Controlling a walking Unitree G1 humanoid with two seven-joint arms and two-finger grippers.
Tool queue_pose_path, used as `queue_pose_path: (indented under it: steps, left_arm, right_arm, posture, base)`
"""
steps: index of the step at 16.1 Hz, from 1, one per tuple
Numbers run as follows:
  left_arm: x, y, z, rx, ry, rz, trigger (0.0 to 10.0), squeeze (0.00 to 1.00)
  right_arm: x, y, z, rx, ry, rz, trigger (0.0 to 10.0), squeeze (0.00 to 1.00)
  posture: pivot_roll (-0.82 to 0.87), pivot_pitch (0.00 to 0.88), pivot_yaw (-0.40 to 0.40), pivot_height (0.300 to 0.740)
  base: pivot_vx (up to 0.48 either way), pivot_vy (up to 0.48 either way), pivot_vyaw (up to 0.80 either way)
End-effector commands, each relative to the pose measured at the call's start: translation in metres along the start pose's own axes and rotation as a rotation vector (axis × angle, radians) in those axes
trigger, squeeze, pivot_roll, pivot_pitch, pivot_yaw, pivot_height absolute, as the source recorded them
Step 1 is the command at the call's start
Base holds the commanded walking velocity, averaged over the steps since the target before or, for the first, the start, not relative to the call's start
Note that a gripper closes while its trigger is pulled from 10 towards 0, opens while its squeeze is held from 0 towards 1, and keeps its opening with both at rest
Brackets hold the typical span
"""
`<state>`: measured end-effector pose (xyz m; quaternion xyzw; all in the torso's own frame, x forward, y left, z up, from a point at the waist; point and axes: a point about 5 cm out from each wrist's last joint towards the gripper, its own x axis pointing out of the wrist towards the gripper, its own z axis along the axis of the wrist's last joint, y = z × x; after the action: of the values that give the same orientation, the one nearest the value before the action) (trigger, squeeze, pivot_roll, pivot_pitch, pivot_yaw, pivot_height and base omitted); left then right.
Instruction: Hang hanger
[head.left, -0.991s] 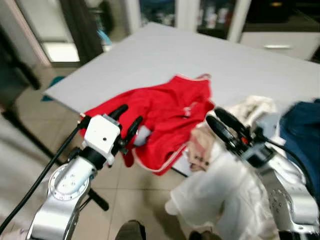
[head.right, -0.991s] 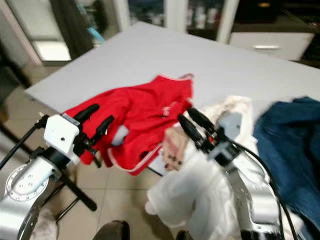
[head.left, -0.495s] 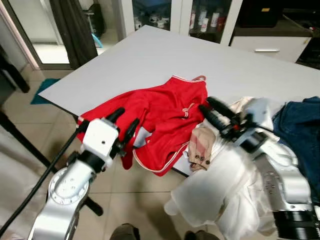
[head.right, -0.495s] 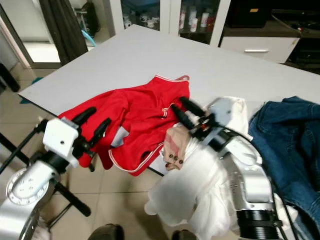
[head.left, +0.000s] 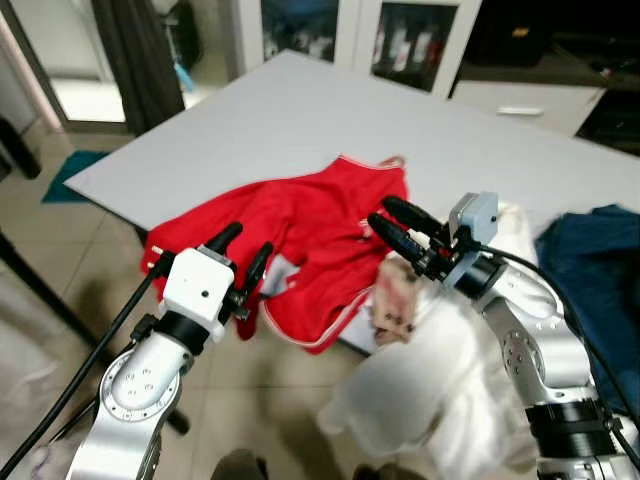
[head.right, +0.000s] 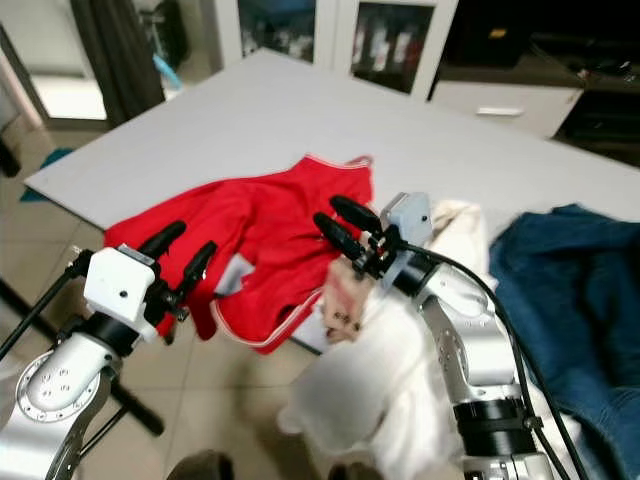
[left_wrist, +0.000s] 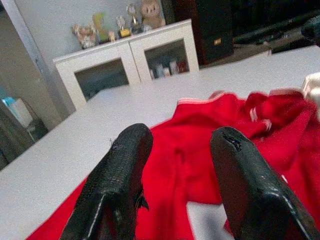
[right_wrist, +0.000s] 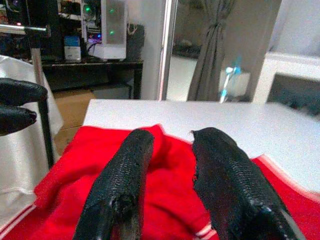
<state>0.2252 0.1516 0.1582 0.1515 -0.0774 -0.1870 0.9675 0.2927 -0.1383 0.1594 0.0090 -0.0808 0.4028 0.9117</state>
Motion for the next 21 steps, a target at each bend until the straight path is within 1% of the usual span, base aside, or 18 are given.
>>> queue_pose_path:
  steps: [1,2,4,6,9,13,14,15,17,19,21]
  left_arm:
    - [0.003,-0.002,0.005,0.016,-0.026,-0.022,10.0,0.00]
    - [0.003,-0.001,0.005,0.020,-0.026,-0.023,10.0,0.00]
    - [0.004,0.003,0.002,0.019,-0.018,0.014,10.0,0.00]
    - [0.004,0.001,0.002,-0.024,-0.023,0.038,10.0,0.00]
    - [0.002,-0.004,0.001,-0.020,-0.019,0.030,10.0,0.00]
    - [0.002,-0.001,0.001,-0.006,-0.011,0.027,10.0,0.00]
    - [0.002,0.001,-0.004,0.003,0.036,-0.013,10.0,0.00]
    - [0.000,0.002,-0.012,0.020,0.106,-0.058,10.0,0.00]
    - [-0.005,0.004,-0.023,0.025,0.213,-0.131,10.0,0.00]
    - [-0.020,0.005,-0.033,0.013,0.322,-0.286,10.0,0.00]
    - [-0.030,0.006,-0.045,0.014,0.410,-0.351,10.0,0.00]
  right_arm:
    - [0.003,-0.002,0.002,-0.011,-0.012,-0.002,10.0,0.00]
    - [0.004,0.000,0.003,-0.012,-0.015,0.007,10.0,0.00]
    - [0.006,0.000,0.000,-0.008,-0.006,0.020,10.0,0.00]
    - [0.010,0.000,0.001,-0.003,-0.013,0.037,10.0,0.00]
    - [0.016,0.001,0.002,-0.014,-0.018,0.060,10.0,0.00]
    - [0.025,0.002,0.005,-0.034,-0.034,0.093,10.0,0.00]
    - [0.035,0.004,0.005,-0.035,-0.017,0.157,10.0,0.00]
    - [0.042,0.005,0.007,-0.026,-0.008,0.195,10.0,0.00]
    - [0.052,0.007,0.009,-0.032,0.009,0.261,10.0,0.00]
    - [0.067,0.012,0.013,-0.064,0.042,0.383,10.0,0.00]
    - [0.073,0.017,0.013,-0.078,0.065,0.453,10.0,0.00]
  posture:
    - [0.11,0.062,-0.024,0.740]
    - [0.11,0.062,-0.023,0.740]
    - [0.12,0.060,-0.033,0.740]
    - [0.13,0.062,-0.041,0.740]
    - [0.14,0.060,-0.047,0.740]
    - [0.14,0.051,-0.043,0.740]
    - [0.14,0.049,-0.037,0.740]
    - [0.13,0.050,-0.036,0.740]
    - [0.13,0.053,-0.037,0.740]
    - [0.14,0.062,-0.046,0.740]
    - [0.14,0.066,-0.050,0.740]
  base:
    - [0.266,-0.398,0.00]
    - [0.262,-0.398,0.00]
    - [0.263,-0.399,0.00]
    - [0.000,0.000,0.00]
    - [0.000,0.000,0.00]
    - [0.000,0.000,0.00]
    - [0.000,0.000,0.00]
    - [0.000,0.000,0.00]
    - [0.000,0.000,0.00]
    - [0.000,0.000,0.00]
    - [0.000,0.000,0.00]
